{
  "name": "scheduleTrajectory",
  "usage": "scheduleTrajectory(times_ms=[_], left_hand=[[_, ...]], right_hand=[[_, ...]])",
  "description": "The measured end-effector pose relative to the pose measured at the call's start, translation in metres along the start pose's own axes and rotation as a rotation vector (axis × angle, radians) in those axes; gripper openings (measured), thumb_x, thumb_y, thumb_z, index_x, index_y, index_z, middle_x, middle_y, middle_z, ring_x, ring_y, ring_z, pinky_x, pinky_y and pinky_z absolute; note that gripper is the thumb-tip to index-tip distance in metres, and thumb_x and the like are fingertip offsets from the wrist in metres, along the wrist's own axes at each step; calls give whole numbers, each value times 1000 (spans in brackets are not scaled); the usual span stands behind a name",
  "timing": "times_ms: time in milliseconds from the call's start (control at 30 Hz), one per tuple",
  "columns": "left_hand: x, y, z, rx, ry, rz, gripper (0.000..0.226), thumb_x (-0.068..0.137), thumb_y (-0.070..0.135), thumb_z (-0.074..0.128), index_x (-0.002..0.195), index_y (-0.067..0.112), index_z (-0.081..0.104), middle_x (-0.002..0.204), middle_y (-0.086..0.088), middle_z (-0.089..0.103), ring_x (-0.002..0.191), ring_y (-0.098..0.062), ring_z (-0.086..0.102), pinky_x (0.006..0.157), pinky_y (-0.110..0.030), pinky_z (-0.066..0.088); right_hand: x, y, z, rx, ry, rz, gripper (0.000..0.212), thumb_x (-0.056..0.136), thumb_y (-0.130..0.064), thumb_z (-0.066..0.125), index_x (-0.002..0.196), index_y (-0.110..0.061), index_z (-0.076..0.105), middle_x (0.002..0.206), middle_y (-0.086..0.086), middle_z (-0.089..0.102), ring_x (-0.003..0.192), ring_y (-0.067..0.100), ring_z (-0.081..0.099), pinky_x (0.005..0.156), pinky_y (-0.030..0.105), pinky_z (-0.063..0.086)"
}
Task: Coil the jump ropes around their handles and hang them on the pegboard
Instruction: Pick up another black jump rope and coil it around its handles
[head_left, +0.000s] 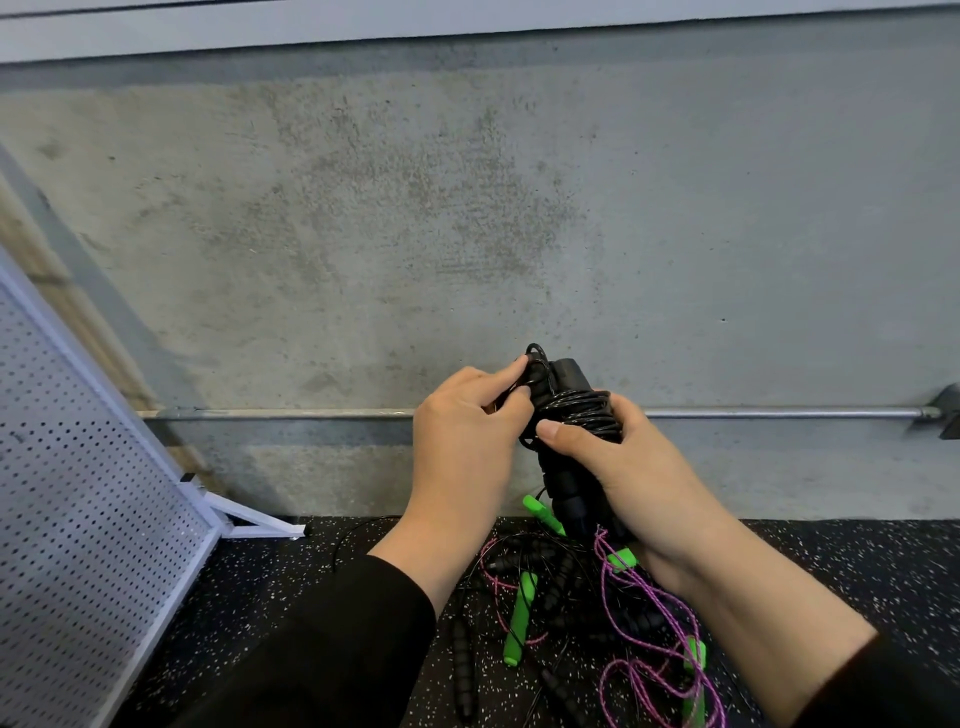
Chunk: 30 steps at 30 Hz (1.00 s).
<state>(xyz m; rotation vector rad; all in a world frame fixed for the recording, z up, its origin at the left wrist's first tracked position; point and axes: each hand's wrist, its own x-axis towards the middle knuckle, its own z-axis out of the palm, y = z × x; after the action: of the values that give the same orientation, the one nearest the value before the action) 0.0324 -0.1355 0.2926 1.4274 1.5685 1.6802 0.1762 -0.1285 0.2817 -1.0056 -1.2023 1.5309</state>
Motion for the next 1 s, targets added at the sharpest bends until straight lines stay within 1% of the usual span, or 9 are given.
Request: scheduleTrajectory(times_ms=[100, 167, 200, 333, 533, 633, 733, 867, 1000], left_hand=[[0, 1, 1, -42, 29, -41, 27, 91, 6, 71, 113, 21, 77, 76, 9, 63, 68, 3, 55, 65, -11, 41], [0, 1, -1, -7, 27, -26, 26, 92, 8, 71, 113, 21, 77, 74, 9, 63, 67, 4, 54, 65, -10, 40], [0, 1, -1, 30, 17, -6, 26, 92, 9, 71, 113, 21, 77, 74, 7, 62, 68, 3, 54, 65, -11, 39], [1, 0, -1, 80, 15, 7, 27, 91, 9, 70, 112, 24, 78, 74, 1, 63, 70, -3, 54, 67, -19, 41], [1, -2, -1, 112, 11, 24, 28, 89, 9, 70, 110, 26, 79, 80, -3, 69, 82, -17, 64, 76, -34, 50], [0, -2, -1, 143, 11, 35, 27, 89, 9, 70, 111, 23, 79, 80, -4, 68, 80, -18, 62, 76, -38, 50], [0, -5, -2, 255, -11, 124, 25, 91, 10, 70, 112, 21, 79, 78, -2, 66, 76, -16, 60, 75, -38, 48], [-2, -10, 0, 395, -95, 342, 23, 96, 14, 63, 113, 14, 78, 78, 1, 62, 77, -19, 59, 73, -42, 50], [-7, -13, 3, 519, -115, 472, 26, 96, 9, 58, 118, 6, 73, 81, 0, 65, 75, -19, 60, 69, -41, 53]], right_hand=[[2, 2, 0, 39, 12, 35, 42, 74, -34, 88, 109, -25, 67, 95, 10, 74, 82, 27, 66, 83, 61, 58], [3, 2, -1, 34, 29, 39, 46, 69, -39, 89, 108, -26, 67, 98, 11, 74, 84, 29, 68, 84, 69, 55], [2, 2, -1, 18, 34, 36, 46, 69, -39, 89, 107, -26, 67, 98, 11, 74, 84, 29, 68, 84, 68, 56], [1, 2, 0, -33, 45, 15, 43, 75, -35, 87, 110, -25, 64, 89, 8, 74, 77, 26, 67, 73, 50, 58], [0, 3, 4, -123, 74, -9, 44, 78, -33, 85, 113, -30, 59, 85, 2, 74, 74, 19, 68, 72, 46, 58], [-1, 3, 6, -183, 99, -22, 46, 77, -34, 84, 113, -31, 57, 86, -1, 76, 76, 15, 71, 74, 45, 59], [1, 4, 6, -290, 113, -53, 48, 76, -37, 85, 112, -34, 53, 85, -6, 75, 74, 7, 70, 67, 32, 56], [3, 3, 1, -467, 123, -111, 54, 77, -35, 85, 115, -34, 46, 86, -5, 73, 73, 10, 70, 69, 32, 56], [1, 4, -4, -566, 138, -161, 60, 77, -35, 85, 120, -36, 42, 95, -12, 68, 80, -2, 65, 75, 24, 52]])
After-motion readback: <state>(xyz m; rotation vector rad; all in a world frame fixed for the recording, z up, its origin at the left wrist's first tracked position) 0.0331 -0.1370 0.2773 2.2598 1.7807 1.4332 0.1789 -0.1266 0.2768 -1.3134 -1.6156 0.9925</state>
